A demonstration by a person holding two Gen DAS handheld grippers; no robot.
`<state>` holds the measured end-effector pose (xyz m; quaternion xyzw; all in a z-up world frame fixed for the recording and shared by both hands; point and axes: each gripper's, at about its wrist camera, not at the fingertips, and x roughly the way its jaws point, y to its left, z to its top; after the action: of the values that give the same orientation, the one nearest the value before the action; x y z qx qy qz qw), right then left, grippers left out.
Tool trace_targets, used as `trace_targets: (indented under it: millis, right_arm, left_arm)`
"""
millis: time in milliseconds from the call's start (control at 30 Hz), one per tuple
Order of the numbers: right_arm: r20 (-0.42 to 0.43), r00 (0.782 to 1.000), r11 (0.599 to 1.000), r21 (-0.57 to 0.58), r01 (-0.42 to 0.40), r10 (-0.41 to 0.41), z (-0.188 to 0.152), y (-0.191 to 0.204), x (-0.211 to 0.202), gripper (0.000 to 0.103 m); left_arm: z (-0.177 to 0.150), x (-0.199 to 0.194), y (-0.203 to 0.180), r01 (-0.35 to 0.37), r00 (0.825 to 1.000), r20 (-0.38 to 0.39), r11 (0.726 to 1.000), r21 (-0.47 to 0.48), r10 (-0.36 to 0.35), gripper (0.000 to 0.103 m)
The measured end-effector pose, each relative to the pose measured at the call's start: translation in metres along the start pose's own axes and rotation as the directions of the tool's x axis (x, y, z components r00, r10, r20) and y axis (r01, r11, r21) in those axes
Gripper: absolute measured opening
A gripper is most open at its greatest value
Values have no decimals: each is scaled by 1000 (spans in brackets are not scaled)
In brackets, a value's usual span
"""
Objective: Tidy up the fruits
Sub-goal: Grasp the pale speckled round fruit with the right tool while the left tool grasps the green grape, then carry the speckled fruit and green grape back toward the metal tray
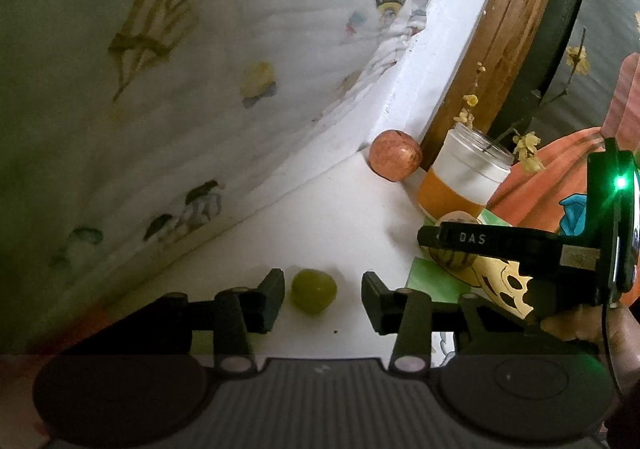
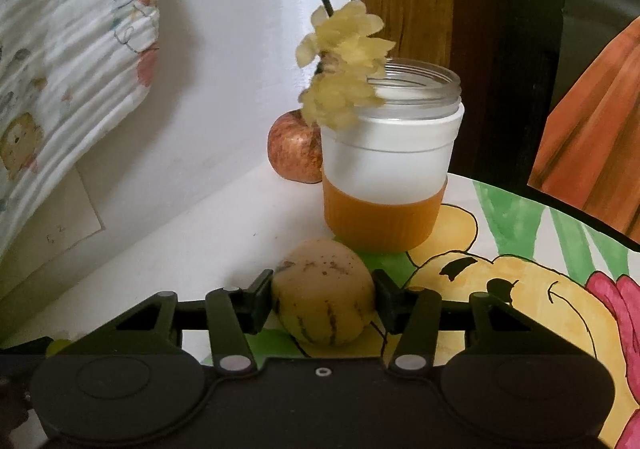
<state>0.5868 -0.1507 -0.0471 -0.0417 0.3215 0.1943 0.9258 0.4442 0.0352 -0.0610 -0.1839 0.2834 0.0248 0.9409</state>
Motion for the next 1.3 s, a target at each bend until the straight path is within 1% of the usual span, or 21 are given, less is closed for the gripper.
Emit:
trace_targets:
  millis: [67,167,300,400,467,733,867,967,1167,1300]
  right_arm:
    - [-4,1000,1000,-5,0,0,0,1,0,54]
    - [-12,1000,1000,-14,-4,4,2,3,0,54]
    - [-27,999,999,-25,-26,25,1,7,-3,54]
    - [-35,999,998,-58,-34,32,-1,14,-7,54]
    - [-36,999,996,-78,-36,33,-2,17,-9,54]
    - [-56,997,995,-87,-49,44,-3,22,-14,53]
    - [-68,996,996,-68,-64,59,-4,21,-20,53]
    - [-79,994,997,-34,-74,71,-5,19,-23,53]
    - [-76,995,998,2,-62,62,-9,15,-40,53]
    - [-78,994,997,30,-68,71,-12,12,-55,53]
  left_arm:
    - [0,1,0,1,1000,-2,1000,-1,-1,44]
    - [0,1,0,2,1000,-5,1000,-5,-2,38]
    - [1,2,-1,0,1000,-5,1000,-11,0,35]
    - [1,2,-1,0,1000,-6,1000,-21,0,29]
    - [1,1,0,2,1000,-6,1000,-28,-3,28]
    - [1,0,-1,2,1000,-6,1000,-27,-3,27]
    - [0,-1,-2,-1,1000,-5,1000,-26,1,26]
    - [-1,-2,-4,12,1000,-7,1000,-23,-12,26]
    - [-2,-1,-6,28,1000,-11,999,-28,-29,26]
    - [-1,-4,-10,51,999,-3,998,-25,-51,26]
